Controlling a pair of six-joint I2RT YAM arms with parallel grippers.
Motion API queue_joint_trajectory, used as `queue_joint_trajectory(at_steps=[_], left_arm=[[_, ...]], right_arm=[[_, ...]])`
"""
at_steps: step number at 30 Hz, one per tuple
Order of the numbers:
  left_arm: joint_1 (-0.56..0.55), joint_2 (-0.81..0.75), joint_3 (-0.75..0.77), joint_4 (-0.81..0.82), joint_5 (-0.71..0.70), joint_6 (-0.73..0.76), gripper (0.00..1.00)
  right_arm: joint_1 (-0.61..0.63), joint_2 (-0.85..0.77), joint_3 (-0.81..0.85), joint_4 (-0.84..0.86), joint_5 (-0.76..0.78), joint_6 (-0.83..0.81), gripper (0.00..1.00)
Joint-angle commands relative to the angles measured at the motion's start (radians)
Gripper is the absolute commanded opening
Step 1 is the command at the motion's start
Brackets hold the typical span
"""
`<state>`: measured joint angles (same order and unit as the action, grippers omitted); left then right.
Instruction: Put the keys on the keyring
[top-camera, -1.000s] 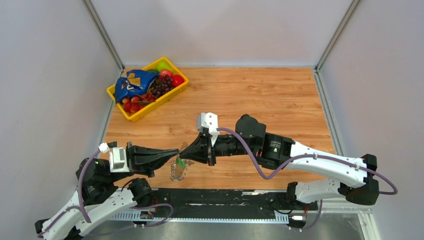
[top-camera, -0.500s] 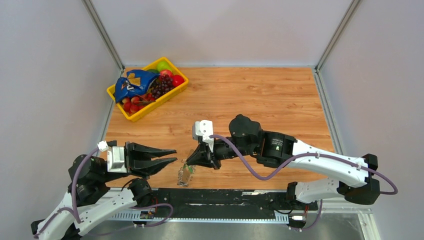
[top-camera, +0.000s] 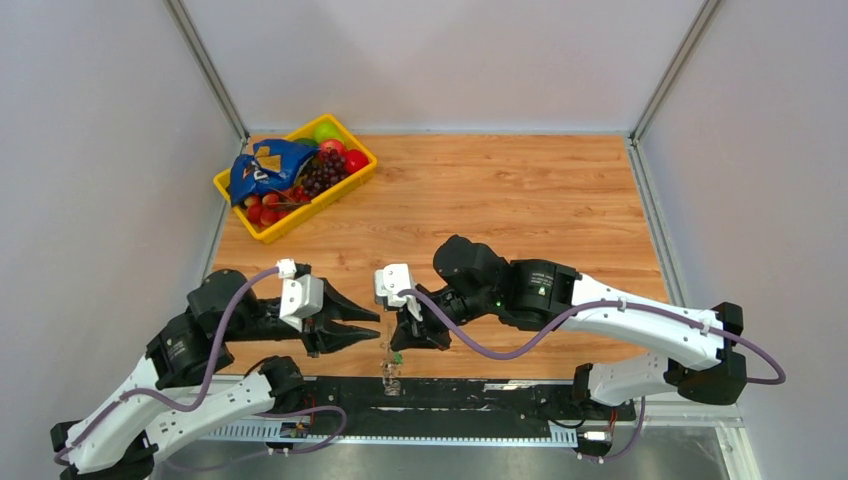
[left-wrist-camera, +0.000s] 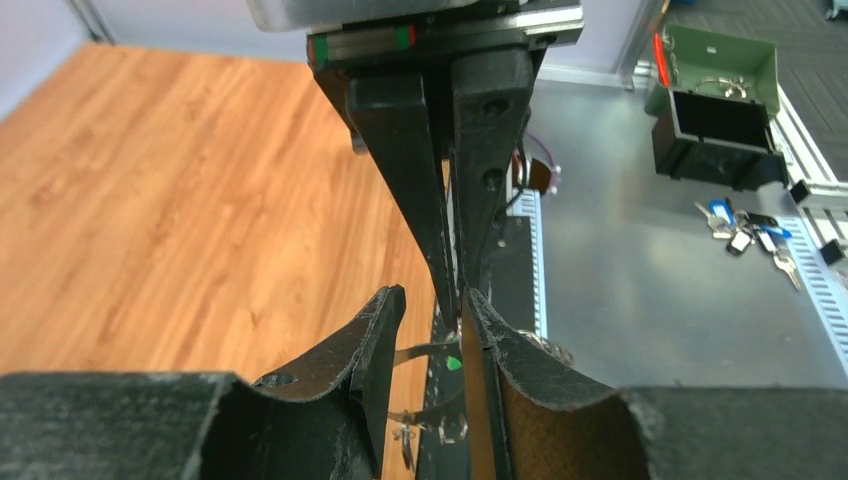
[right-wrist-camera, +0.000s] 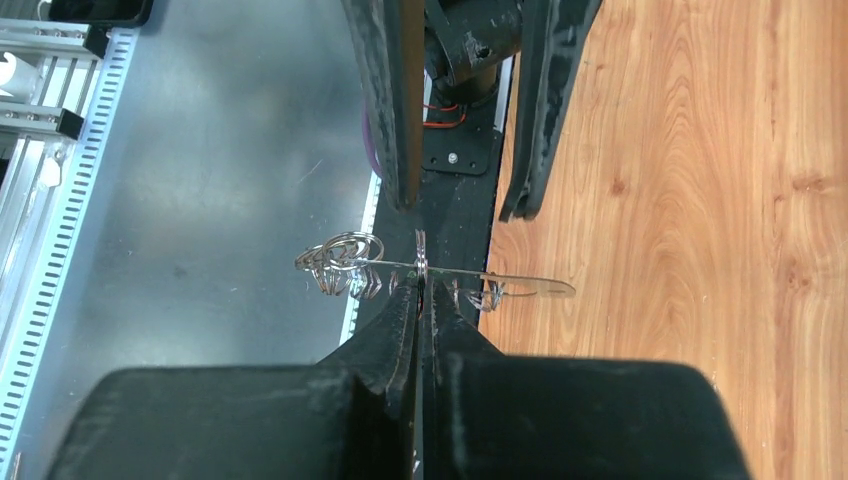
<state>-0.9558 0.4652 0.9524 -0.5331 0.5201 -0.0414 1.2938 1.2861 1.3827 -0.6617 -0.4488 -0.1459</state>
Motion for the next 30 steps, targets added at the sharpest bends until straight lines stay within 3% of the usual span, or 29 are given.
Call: queue_joint_trajectory(at_steps=[1, 30], left_arm=[[-0.002, 0.036, 0.030, -0.066, 0.053, 0.014, 0.38], [-0.002, 0.075, -0.026, -0.051, 0.049, 0.028, 0.35]], right_arm=[[-0.003, -0.007, 0.068, 0.003, -0.011, -0.017, 0.00], [-0.021, 0.043, 0.131, 0.013, 0.028, -0.018, 0.00]])
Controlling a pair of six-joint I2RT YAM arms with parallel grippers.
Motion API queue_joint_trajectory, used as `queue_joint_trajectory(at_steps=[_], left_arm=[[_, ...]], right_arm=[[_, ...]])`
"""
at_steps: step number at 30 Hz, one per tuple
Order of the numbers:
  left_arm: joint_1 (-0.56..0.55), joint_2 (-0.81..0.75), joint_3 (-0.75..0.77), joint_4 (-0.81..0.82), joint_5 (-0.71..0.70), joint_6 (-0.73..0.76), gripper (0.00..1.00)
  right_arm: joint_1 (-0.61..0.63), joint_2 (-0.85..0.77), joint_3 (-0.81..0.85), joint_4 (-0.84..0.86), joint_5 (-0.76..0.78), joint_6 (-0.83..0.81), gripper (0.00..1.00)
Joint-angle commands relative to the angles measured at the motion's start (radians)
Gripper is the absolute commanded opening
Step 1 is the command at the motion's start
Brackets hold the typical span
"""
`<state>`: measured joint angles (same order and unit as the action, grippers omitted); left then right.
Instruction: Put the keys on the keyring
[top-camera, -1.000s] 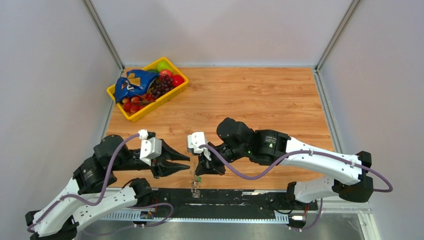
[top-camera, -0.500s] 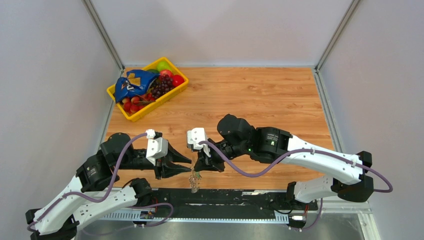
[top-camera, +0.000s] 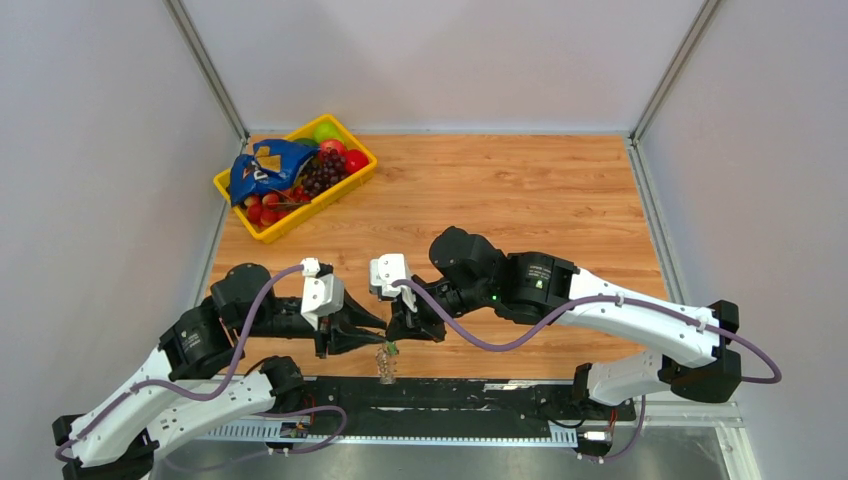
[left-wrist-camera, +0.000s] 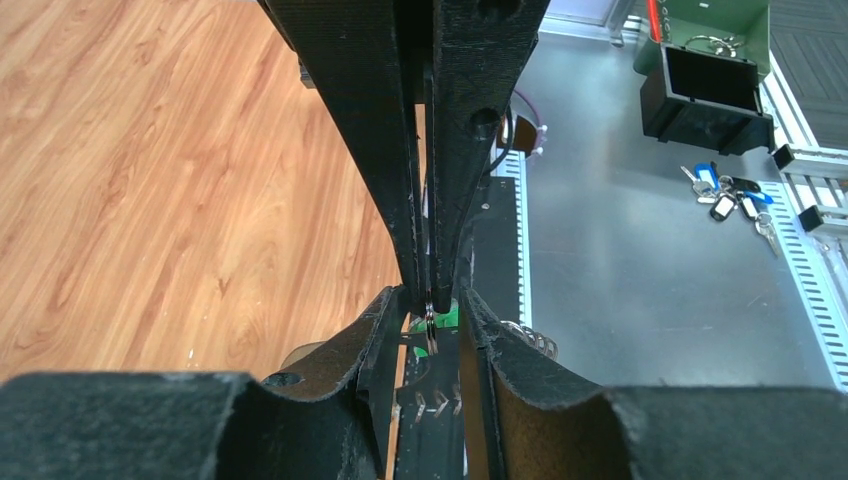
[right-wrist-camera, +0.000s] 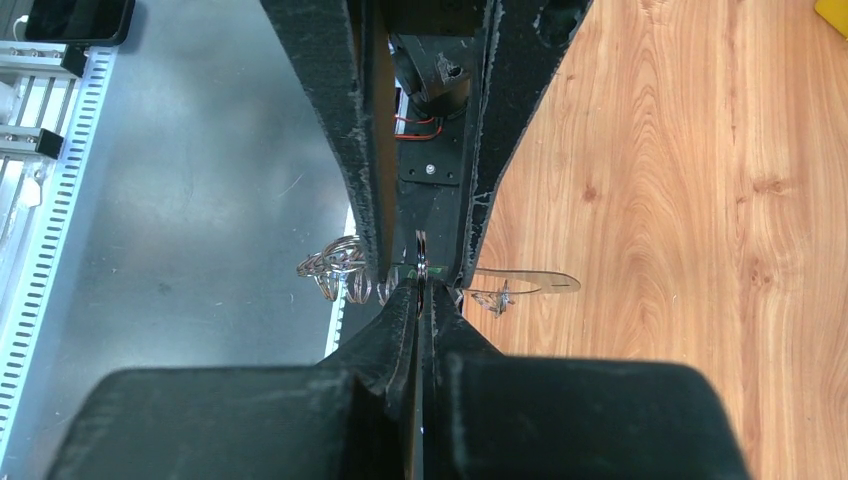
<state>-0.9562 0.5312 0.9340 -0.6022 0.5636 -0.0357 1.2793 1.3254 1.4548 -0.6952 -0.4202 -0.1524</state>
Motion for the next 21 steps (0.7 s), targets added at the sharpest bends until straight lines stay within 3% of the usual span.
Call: queue_joint_trajectory(at_steps=[1, 6, 10, 21], left_arm=[[-0.001, 0.009, -0.007, 0.018, 0.006, 0.023, 0.33], [-0.001, 0.012, -0.011, 0.016, -0.001, 0.026, 0.22], [-0.001, 0.019, -0.008, 0.013, 0.007, 0.033, 0.03], [-0.001, -0.024, -0.025, 0.066, -0.022, 0.042, 0.00]], right_arm=[[-0.007, 0.005, 0.059, 0.046, -0.001, -0.012, 0.00], [-0.007, 0.009, 0.066, 0.047, -0.008, -0.015, 0.00], [-0.007, 0.011, 0.071, 0.048, -0.008, -0.015, 0.00], [-0.008, -0.040, 0.051, 0.095, 0.031, 0.015, 0.00]])
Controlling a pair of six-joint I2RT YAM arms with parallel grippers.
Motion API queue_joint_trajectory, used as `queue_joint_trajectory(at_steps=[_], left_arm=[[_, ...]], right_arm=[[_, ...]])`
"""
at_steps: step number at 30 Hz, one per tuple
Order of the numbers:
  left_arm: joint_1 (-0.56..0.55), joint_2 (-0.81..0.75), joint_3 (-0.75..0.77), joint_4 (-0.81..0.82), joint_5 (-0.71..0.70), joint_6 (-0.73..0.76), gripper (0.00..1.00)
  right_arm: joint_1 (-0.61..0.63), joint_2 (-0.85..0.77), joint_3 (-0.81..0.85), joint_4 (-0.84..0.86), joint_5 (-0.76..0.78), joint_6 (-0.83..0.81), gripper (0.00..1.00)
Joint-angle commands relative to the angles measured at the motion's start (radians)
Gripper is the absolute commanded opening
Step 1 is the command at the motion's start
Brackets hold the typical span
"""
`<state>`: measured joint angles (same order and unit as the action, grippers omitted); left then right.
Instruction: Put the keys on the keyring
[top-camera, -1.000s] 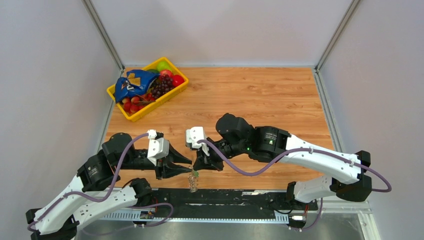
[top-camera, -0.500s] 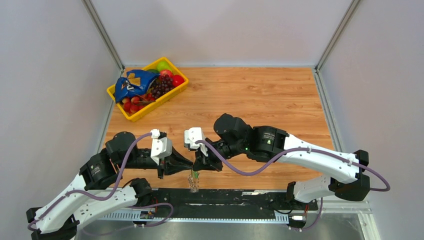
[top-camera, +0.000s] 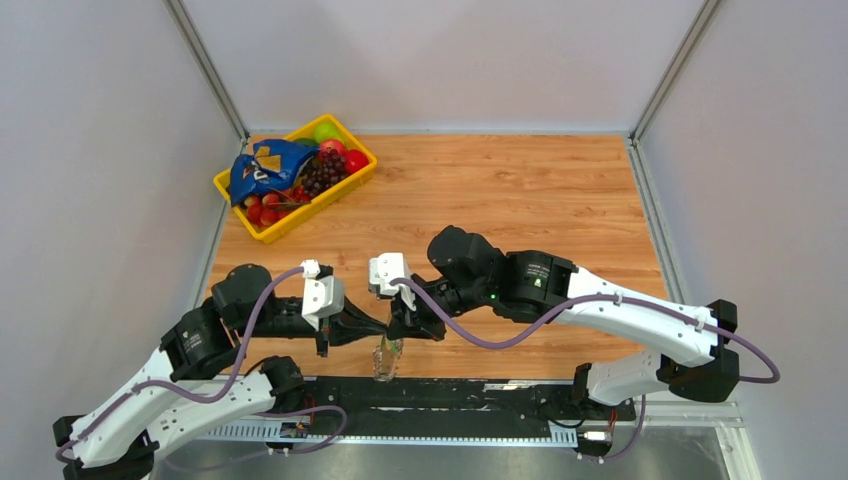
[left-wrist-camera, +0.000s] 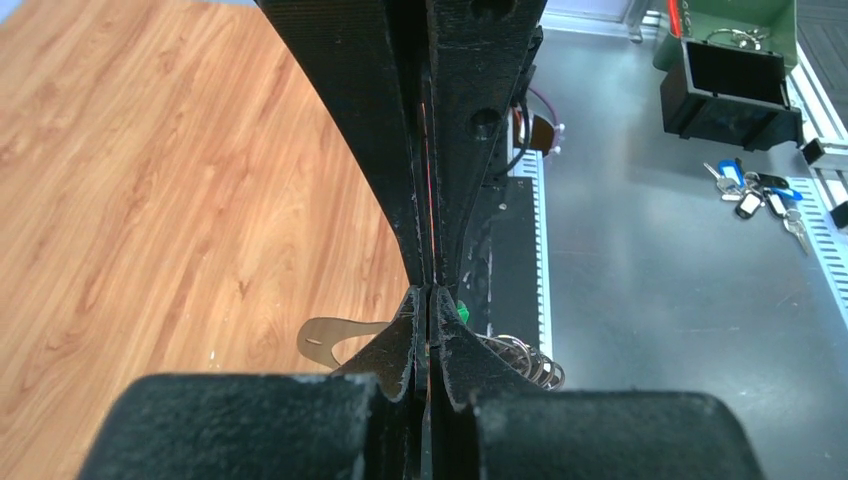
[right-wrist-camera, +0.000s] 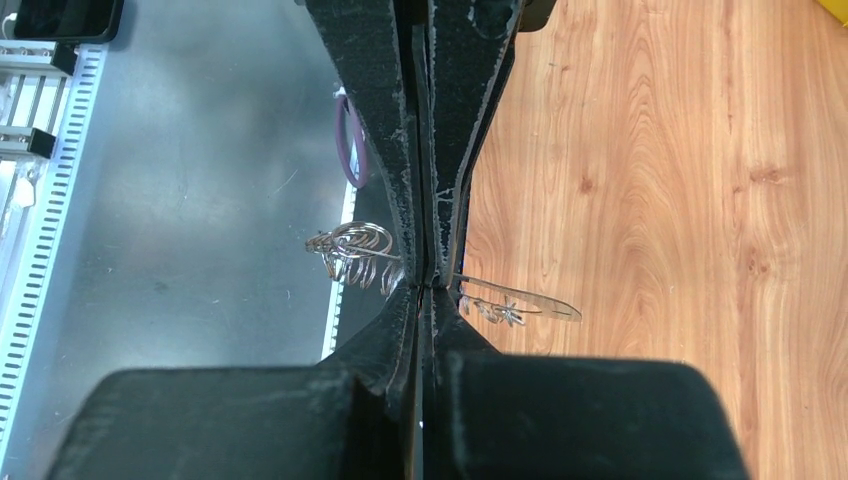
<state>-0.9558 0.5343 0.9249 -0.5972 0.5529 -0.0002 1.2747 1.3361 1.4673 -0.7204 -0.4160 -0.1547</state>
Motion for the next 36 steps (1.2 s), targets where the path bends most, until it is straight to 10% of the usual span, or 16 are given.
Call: queue_joint_trajectory(at_steps=[1, 11, 36], left_arm=[[-0.002, -0.033, -0.019, 0.083, -0.014, -0.004, 0.00], [-0.002, -0.126, -0.069, 0.275, -0.070, -0.086, 0.00], [-0.002, -0.371, -0.389, 1.140, -0.270, -0.300, 0.00]], right_arm=[[-0.002, -0.060, 0.031, 0.133, 0.033, 0.026, 0.00], [-0.002, -0.199, -0.051, 0.233, 0.109, 0.090, 0.30], [-0.001, -0.350, -0.294, 0.709, 0.175, 0.149, 0.30]])
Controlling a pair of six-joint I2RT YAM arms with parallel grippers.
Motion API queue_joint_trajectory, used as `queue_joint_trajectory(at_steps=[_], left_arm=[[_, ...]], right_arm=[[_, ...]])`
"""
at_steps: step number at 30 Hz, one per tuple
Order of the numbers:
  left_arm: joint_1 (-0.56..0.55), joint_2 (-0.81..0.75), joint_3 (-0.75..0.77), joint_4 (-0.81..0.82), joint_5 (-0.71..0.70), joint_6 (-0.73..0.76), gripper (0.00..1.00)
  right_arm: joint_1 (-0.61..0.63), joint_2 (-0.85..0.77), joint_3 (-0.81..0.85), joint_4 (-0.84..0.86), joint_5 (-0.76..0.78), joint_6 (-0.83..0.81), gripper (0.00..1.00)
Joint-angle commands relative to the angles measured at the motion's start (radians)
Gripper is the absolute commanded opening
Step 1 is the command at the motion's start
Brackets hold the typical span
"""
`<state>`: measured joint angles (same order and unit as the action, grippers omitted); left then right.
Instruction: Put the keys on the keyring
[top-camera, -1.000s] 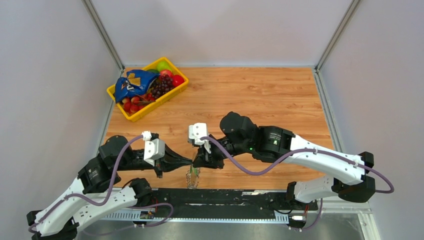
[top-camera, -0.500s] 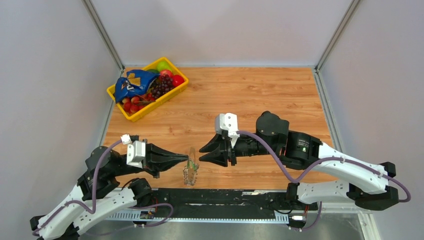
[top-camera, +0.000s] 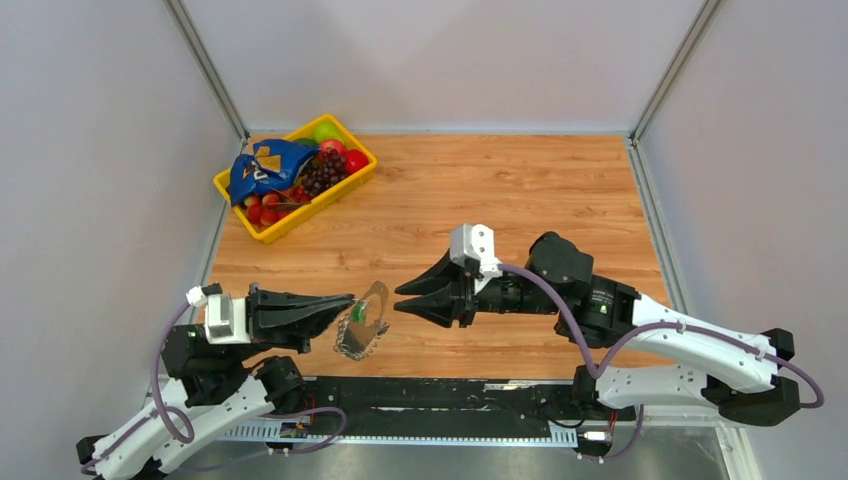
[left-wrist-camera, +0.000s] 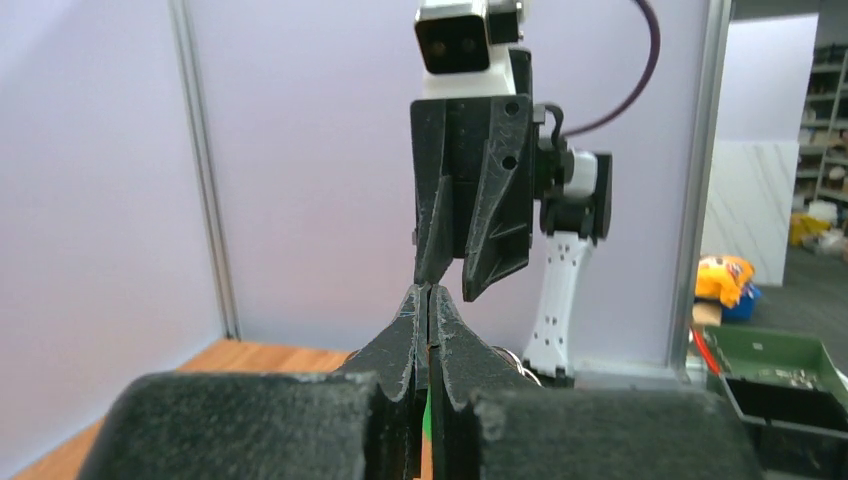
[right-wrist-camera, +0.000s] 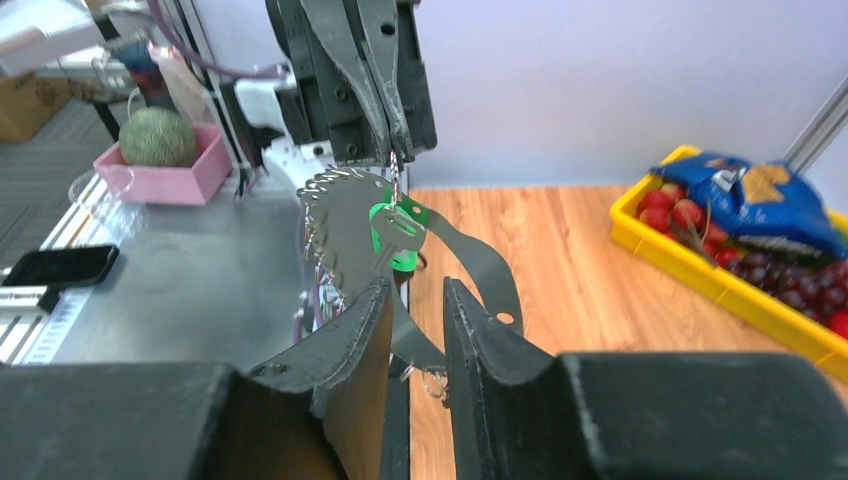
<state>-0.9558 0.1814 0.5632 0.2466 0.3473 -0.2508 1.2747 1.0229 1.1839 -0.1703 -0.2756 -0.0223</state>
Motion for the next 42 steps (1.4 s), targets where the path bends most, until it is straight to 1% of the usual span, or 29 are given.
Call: queue_joint_trajectory(at_steps=[1, 4, 7, 13, 17, 30, 42], left_arm=[[-0.002, -0.017, -0.043, 0.352, -0.070, -0.055, 0.00], [-0.002, -0.001, -0.080, 0.460, -0.081, -0.066, 0.00], [-0.002, 0.022, -0.103, 0.591, -0.085, -0.092, 0.00], [-0.001, 0.075, -0.115, 0.727, -0.075, -0.125, 0.00], [-0.001, 0.087, -0.113, 0.737, -0.073, -0.131, 0.00], [-0.001, 0.057, -0.115, 0.700, -0.077, -0.119, 0.00], [-0.002, 0.053, -0.109, 0.689, -0.069, -0.117, 0.00]], right_arm=[[0.000, -0.039, -0.014, 0.189, 0.032, 0.016, 0.30], [0.000, -0.035, -0.014, 0.254, 0.004, 0.050, 0.30], [0.000, -0.010, 0.019, 0.267, -0.041, 0.064, 0.30], [0.001, 0.054, 0.098, 0.258, -0.106, 0.070, 0.31], [0.007, 0.091, 0.140, 0.251, -0.129, 0.050, 0.30], [0.035, 0.203, 0.246, 0.244, -0.133, 0.028, 0.31], [0.052, 0.245, 0.298, 0.241, -0.123, 0.028, 0.32]])
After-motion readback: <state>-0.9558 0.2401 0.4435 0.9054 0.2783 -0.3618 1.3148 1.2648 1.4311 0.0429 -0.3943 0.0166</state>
